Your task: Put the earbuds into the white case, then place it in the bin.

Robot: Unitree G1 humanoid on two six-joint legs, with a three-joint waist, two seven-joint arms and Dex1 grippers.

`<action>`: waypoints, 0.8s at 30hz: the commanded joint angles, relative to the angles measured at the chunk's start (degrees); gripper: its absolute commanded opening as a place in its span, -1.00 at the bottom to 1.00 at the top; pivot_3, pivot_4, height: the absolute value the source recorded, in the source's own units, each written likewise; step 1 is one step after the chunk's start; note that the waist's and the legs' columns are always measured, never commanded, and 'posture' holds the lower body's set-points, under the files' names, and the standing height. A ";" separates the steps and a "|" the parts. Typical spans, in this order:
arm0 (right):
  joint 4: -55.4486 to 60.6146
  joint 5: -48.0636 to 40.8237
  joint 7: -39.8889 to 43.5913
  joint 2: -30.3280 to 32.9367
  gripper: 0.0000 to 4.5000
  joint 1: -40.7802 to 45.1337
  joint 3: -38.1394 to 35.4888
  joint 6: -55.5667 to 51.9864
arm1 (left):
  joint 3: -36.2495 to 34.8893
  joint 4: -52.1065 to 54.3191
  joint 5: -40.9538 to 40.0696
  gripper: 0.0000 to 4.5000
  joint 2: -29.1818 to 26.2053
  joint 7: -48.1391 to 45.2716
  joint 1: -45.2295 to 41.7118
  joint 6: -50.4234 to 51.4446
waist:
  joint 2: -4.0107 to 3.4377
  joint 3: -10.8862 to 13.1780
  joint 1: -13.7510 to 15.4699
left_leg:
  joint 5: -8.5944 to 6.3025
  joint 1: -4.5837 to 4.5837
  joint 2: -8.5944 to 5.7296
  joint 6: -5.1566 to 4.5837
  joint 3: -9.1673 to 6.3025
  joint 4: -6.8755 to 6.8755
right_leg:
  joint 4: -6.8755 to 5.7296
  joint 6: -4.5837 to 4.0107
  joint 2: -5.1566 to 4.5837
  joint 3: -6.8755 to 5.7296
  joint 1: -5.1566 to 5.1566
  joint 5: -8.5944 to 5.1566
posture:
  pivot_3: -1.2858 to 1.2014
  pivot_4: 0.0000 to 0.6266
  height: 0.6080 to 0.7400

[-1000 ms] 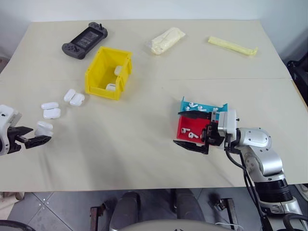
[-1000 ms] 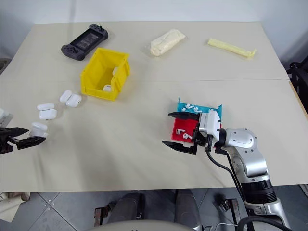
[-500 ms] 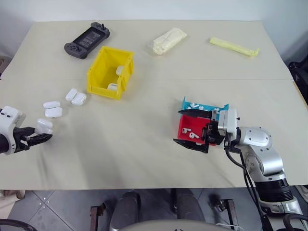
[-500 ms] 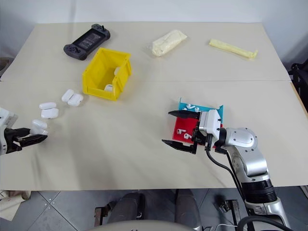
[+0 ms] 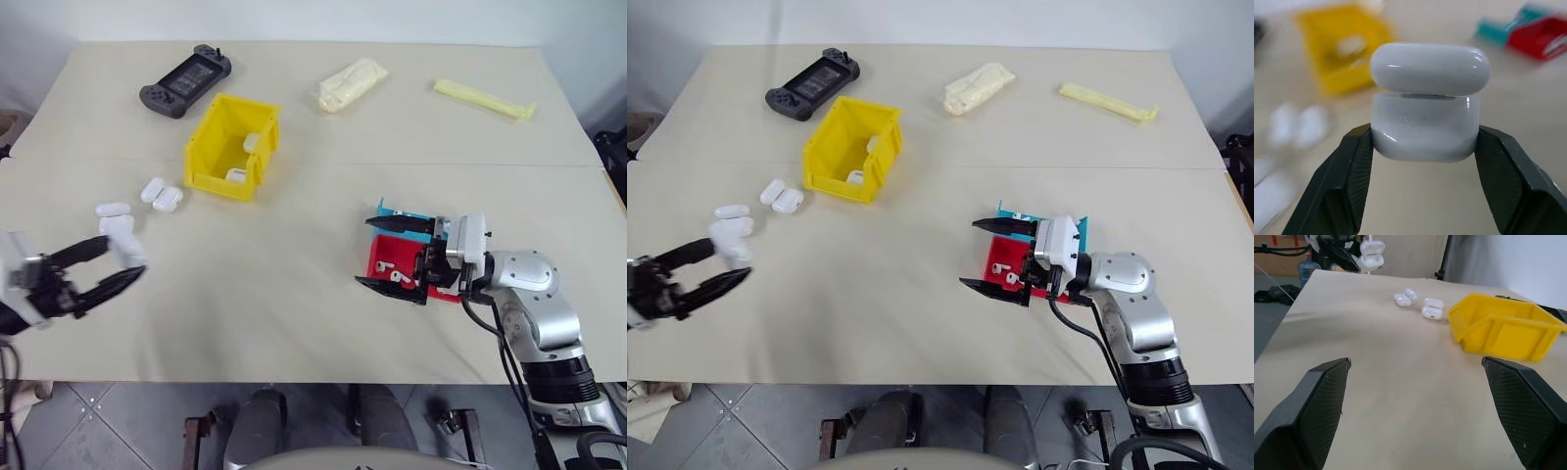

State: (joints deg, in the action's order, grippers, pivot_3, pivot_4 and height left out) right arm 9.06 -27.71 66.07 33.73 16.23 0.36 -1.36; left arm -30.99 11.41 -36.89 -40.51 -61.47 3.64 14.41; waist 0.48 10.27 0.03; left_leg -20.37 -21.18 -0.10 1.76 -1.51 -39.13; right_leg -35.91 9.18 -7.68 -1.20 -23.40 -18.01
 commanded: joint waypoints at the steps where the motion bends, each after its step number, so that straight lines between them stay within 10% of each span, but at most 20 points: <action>1: 3.82 -0.27 -1.13 3.32 1.00 -4.74 -4.64 -0.34 | 12.78 11.53 -2.50 0.22 9.63 6.63 -3.52 0.83 | -0.03 -0.03 0.96 | -0.01 0.00 -0.06 -0.02 -0.06 -0.01 | 0.00 0.00 -0.04 -0.01 0.03 0.00 | 0.03 -0.52 1.00; 11: 3.70 1.79 -6.48 9.98 1.00 -21.25 -24.46 2.96 | 35.28 3.50 4.49 0.22 27.06 1.06 -16.00 -10.41 | -0.08 -0.11 1.35 | 0.00 0.12 -0.03 -0.06 0.38 -0.12 | 0.07 0.11 0.08 0.13 0.07 0.10 | 0.03 -0.52 1.00; 24: 2.46 3.65 -5.83 16.57 1.00 -35.40 -34.15 -4.83 | 38.77 -9.10 7.10 0.22 31.02 -4.90 -20.93 -21.84 | -0.17 -0.17 1.12 | -0.01 0.25 -0.02 -0.17 0.51 -0.08 | 0.36 0.25 0.12 0.28 0.19 0.17 | 0.03 -0.52 1.00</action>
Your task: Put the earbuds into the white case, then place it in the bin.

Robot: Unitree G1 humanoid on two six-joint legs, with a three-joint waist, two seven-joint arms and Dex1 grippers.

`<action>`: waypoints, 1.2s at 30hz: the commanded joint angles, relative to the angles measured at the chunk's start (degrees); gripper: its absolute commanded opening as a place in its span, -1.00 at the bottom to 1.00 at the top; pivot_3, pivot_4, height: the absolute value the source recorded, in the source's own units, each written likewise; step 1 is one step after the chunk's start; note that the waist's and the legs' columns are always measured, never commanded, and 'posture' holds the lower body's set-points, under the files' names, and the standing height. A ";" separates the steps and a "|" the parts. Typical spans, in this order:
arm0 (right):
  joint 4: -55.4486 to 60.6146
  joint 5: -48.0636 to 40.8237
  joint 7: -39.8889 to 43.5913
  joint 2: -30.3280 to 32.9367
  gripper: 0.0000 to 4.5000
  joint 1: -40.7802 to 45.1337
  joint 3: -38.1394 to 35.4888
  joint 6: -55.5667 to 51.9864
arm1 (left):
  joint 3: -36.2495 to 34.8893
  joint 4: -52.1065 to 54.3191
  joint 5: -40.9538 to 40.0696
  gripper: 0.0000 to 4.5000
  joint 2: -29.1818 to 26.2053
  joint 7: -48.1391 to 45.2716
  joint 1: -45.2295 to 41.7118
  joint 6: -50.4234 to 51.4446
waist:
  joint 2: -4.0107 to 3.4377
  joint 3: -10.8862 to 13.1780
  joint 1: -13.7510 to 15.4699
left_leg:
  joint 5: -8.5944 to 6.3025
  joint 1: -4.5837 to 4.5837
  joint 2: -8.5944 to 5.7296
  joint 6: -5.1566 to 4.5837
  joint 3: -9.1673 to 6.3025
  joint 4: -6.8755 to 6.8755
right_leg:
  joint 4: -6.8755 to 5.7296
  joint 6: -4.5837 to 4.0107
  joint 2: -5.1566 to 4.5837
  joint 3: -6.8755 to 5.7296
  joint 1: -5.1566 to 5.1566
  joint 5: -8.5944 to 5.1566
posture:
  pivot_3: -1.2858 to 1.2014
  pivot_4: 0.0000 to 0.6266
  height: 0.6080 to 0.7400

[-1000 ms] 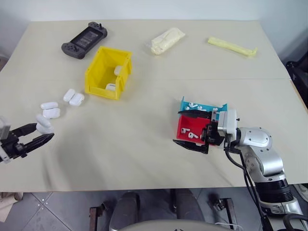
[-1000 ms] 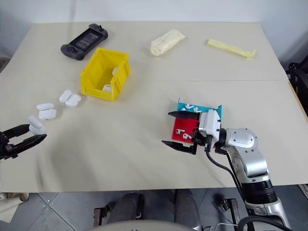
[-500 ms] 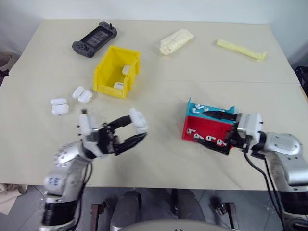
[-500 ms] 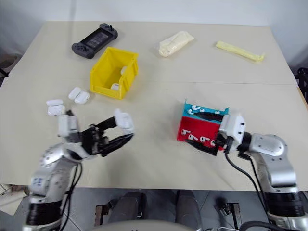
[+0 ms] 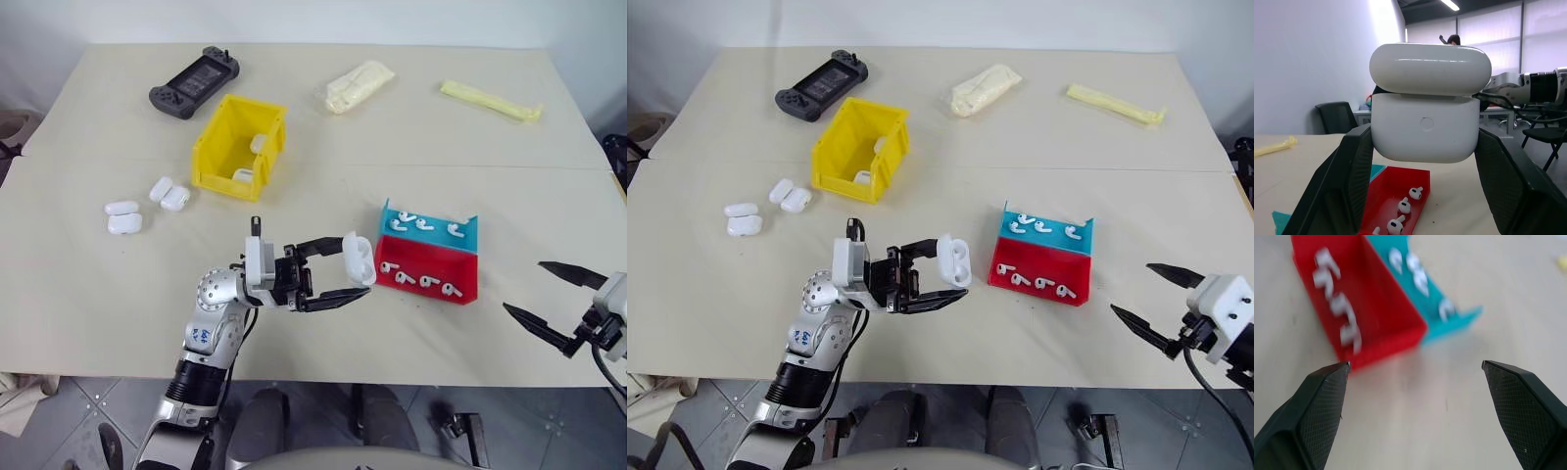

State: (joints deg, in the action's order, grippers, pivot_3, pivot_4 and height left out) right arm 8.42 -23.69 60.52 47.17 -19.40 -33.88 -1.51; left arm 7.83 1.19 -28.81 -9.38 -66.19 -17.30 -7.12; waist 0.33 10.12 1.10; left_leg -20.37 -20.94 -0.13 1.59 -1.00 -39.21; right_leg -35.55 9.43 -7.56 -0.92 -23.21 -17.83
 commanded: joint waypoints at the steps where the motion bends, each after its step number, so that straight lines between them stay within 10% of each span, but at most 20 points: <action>1: 5.47 -1.78 -0.27 4.41 1.00 1.54 1.47 -7.79 | -0.08 1.29 -1.38 0.22 -0.04 -0.04 0.10 0.27 | -0.05 -0.03 0.06 | 0.00 0.00 0.00 0.00 0.00 0.00 | 0.00 0.00 0.00 0.01 0.00 0.00 | 0.03 -0.52 1.00; 15: 21.12 -3.46 -9.95 26.40 1.00 27.76 29.59 -53.94 | 2.32 2.87 -6.21 0.22 3.38 -1.48 1.02 6.56 | -0.14 -0.05 0.79 | -0.12 -0.30 -0.10 -0.22 -0.24 -0.31 | 0.11 0.08 -0.10 -0.15 0.09 0.05 | 0.03 -0.52 1.00; 36: 23.98 5.42 -10.07 26.96 1.00 35.94 44.61 -53.57 | 2.90 3.26 -5.61 0.22 4.14 -1.85 1.65 6.20 | -0.15 -0.05 0.35 | -0.14 -0.29 -0.09 -0.25 -0.18 -0.34 | 0.45 0.19 -0.08 -0.12 0.13 0.11 | 0.03 -0.52 1.00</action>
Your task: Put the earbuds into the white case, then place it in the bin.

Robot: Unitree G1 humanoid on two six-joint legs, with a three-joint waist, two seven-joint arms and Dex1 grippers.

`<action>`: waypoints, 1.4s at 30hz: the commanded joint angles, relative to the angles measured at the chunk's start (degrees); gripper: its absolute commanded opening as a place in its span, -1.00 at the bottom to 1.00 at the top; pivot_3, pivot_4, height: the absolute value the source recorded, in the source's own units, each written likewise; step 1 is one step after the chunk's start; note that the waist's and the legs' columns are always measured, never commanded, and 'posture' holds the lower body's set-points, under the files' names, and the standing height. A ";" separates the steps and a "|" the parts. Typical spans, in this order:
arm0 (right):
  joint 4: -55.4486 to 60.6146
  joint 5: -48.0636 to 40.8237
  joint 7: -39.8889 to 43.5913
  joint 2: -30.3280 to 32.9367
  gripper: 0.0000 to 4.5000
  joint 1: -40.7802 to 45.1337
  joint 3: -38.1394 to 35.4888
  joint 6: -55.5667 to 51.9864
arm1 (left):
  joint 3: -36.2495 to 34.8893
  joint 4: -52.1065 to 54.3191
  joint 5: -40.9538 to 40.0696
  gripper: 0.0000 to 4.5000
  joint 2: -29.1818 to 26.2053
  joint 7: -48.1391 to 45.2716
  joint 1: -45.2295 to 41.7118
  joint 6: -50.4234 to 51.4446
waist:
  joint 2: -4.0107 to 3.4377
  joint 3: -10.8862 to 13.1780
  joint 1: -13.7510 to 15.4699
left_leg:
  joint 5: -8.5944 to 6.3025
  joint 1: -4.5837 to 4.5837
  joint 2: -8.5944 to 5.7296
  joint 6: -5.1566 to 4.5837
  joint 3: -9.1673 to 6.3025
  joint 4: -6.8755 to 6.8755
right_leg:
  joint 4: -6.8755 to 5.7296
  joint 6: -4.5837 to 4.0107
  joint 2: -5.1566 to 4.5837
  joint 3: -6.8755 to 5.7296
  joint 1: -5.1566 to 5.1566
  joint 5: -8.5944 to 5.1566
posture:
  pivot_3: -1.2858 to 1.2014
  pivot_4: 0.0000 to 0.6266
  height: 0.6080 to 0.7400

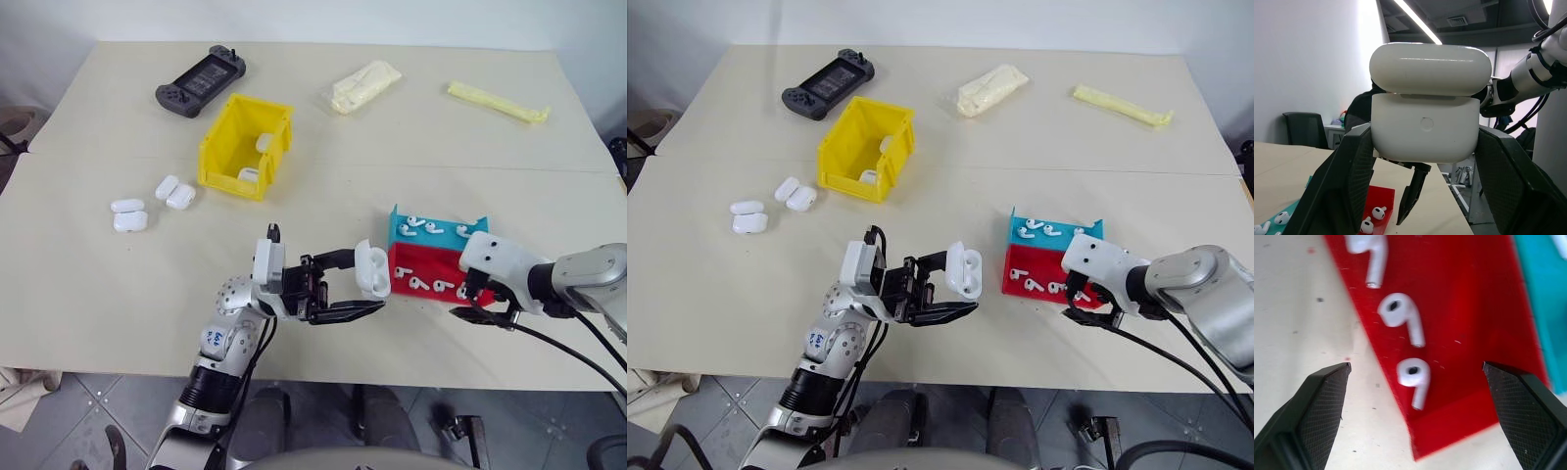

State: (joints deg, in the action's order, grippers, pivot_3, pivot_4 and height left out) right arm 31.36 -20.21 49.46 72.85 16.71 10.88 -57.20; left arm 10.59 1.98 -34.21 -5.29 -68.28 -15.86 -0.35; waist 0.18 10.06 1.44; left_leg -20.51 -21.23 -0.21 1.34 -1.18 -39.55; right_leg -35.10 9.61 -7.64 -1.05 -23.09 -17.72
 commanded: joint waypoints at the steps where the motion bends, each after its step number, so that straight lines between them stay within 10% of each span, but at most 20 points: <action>1: 0.93 2.11 1.15 1.04 1.00 -0.08 -0.10 2.28 | 0.13 2.63 -0.25 0.22 -0.03 0.29 0.30 -0.50 | 0.00 0.00 -0.02 | 0.00 0.00 0.00 0.00 0.00 0.00 | 0.00 0.00 0.00 0.00 0.00 0.00 | 0.03 -0.52 1.00; 6: 0.58 3.53 2.07 0.61 0.76 -0.09 0.33 3.44 | 0.15 3.23 -0.36 0.22 -0.32 0.58 0.60 -0.27 | 0.00 0.00 -0.03 | 0.00 0.00 0.00 0.00 0.00 0.00 | 0.00 0.01 0.00 0.01 0.00 0.00 | 0.03 -0.52 1.00; 10: 0.42 4.79 2.61 0.40 0.21 -0.29 0.81 3.98 | 0.31 4.09 -0.91 0.22 -0.80 0.64 1.04 0.89 | 0.00 0.00 -0.02 | 0.00 0.00 0.00 0.00 0.01 0.00 | 0.01 0.01 0.00 0.01 0.00 0.00 | 0.03 -0.52 1.00; 26: -1.90 8.93 5.40 -0.43 0.21 0.90 2.88 4.72 | 0.46 5.07 -2.16 0.22 -1.50 0.24 1.14 2.87 | 0.00 0.00 -0.05 | 0.00 0.00 0.00 0.00 0.01 0.00 | 0.01 0.01 0.00 0.01 0.00 0.00 | 0.03 -0.52 1.00; 34: -2.51 9.99 6.05 -1.10 -0.76 1.08 3.24 4.81 | 0.15 5.53 -1.76 0.22 -1.76 0.23 1.23 3.39 | 0.00 0.00 -0.09 | 0.00 0.02 0.00 0.00 0.01 0.00 | 0.01 0.01 0.00 0.01 0.01 0.01 | 0.03 -0.52 1.00; 42: -2.83 10.89 6.71 -1.89 -0.76 1.54 3.65 5.10 | -0.09 5.60 -1.40 0.22 -1.78 0.55 1.15 2.99 | 0.00 0.00 -0.10 | 0.00 0.03 0.01 0.00 0.01 0.00 | 0.01 0.01 0.00 0.01 0.02 0.01 | 0.03 -0.52 1.00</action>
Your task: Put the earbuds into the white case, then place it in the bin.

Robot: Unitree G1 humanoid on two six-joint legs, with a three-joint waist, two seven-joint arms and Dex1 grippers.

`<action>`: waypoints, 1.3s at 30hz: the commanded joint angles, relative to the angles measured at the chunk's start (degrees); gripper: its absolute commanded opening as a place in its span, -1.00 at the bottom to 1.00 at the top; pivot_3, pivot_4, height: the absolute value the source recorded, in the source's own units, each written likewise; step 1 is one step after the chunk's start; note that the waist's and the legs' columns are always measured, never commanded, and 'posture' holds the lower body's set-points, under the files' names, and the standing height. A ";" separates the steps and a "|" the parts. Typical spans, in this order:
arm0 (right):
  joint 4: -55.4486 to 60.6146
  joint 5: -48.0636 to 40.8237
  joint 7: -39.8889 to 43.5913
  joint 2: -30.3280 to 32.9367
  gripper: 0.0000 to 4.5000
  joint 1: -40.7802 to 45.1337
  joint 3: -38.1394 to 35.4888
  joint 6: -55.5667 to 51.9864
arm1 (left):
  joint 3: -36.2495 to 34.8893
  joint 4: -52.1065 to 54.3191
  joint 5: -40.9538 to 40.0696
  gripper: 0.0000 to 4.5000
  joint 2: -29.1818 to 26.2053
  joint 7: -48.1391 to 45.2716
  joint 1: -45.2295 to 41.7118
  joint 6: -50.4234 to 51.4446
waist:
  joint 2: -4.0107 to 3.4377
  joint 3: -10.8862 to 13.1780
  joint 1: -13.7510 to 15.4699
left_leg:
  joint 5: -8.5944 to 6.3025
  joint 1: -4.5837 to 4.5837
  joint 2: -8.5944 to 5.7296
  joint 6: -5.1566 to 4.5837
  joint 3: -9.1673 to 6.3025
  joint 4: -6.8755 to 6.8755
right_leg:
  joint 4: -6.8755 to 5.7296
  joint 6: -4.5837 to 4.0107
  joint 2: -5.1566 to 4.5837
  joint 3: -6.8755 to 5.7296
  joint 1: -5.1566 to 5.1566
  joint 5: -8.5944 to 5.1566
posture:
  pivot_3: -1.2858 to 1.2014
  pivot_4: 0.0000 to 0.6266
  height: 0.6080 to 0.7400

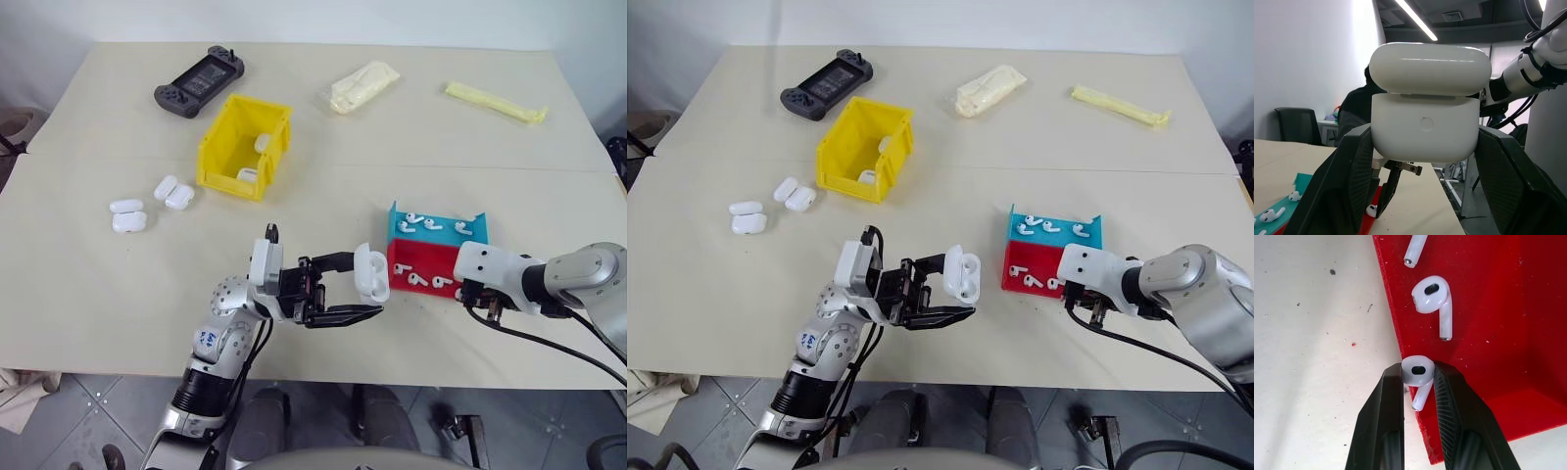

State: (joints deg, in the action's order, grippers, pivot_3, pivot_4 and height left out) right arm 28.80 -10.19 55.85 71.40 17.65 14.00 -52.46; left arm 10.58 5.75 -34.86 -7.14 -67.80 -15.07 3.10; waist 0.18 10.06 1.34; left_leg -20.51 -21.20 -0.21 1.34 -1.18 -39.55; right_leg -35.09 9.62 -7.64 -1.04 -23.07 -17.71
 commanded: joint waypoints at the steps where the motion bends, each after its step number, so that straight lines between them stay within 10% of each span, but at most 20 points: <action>1: -0.25 0.89 0.50 -0.54 -0.76 0.65 0.51 0.41 | -0.14 1.81 -0.71 0.22 0.11 0.13 0.35 -0.61 | 0.00 0.00 0.00 | 0.00 0.00 0.00 0.00 0.00 0.00 | 0.00 0.00 0.00 0.00 0.00 0.00 | 0.03 -0.52 1.00; 12: 8.27 -9.01 -0.30 -4.07 -0.78 -1.52 -18.42 -9.40 | -1.56 -1.53 -1.88 0.22 -0.22 -2.26 -2.76 -0.06 | 0.00 0.00 0.26 | 0.00 -0.01 0.00 0.00 0.00 0.00 | 0.00 0.00 0.00 0.00 0.00 0.00 | 0.03 -0.52 1.00; 22: 11.45 -20.61 -6.97 -34.37 -0.78 -15.47 -36.49 13.58 | -2.41 -6.98 -3.67 0.22 -0.28 -6.97 -8.75 2.95 | 0.03 0.00 -0.04 | -0.10 0.04 -0.07 -0.18 -0.05 -0.08 | 0.19 0.27 -0.02 -0.08 0.42 0.18 | 0.03 -0.52 1.00; 29: 15.37 -34.18 -15.13 -50.15 -0.78 -13.75 -35.50 19.94 | -4.17 -8.03 -4.35 0.22 -0.25 -6.79 -10.33 5.66 | -0.04 0.00 -0.35 | -0.07 0.12 -0.02 -0.13 -0.10 -0.08 | 0.09 0.24 0.05 -0.06 0.41 0.19 | 0.03 -0.52 1.00; 39: 16.31 -42.51 -19.03 -51.26 -0.78 -11.69 -28.92 22.09 | -5.45 -4.60 -5.47 0.22 -0.40 -3.74 -8.67 9.62 | -0.04 0.01 -0.21 | -0.08 0.11 -0.05 -0.15 -0.12 -0.08 | 0.12 0.23 0.03 -0.06 0.41 0.20 | 0.03 -0.52 1.00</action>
State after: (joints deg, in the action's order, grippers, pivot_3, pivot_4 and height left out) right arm 42.86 -50.67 36.95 19.83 5.41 -15.56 -31.93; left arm 5.52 -1.89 -38.88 -7.58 -71.75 -24.07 12.41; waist 0.15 10.07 1.13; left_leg -20.59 -21.09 -0.25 1.18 -1.30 -39.63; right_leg -34.97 9.85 -7.61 -1.10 -22.65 -17.51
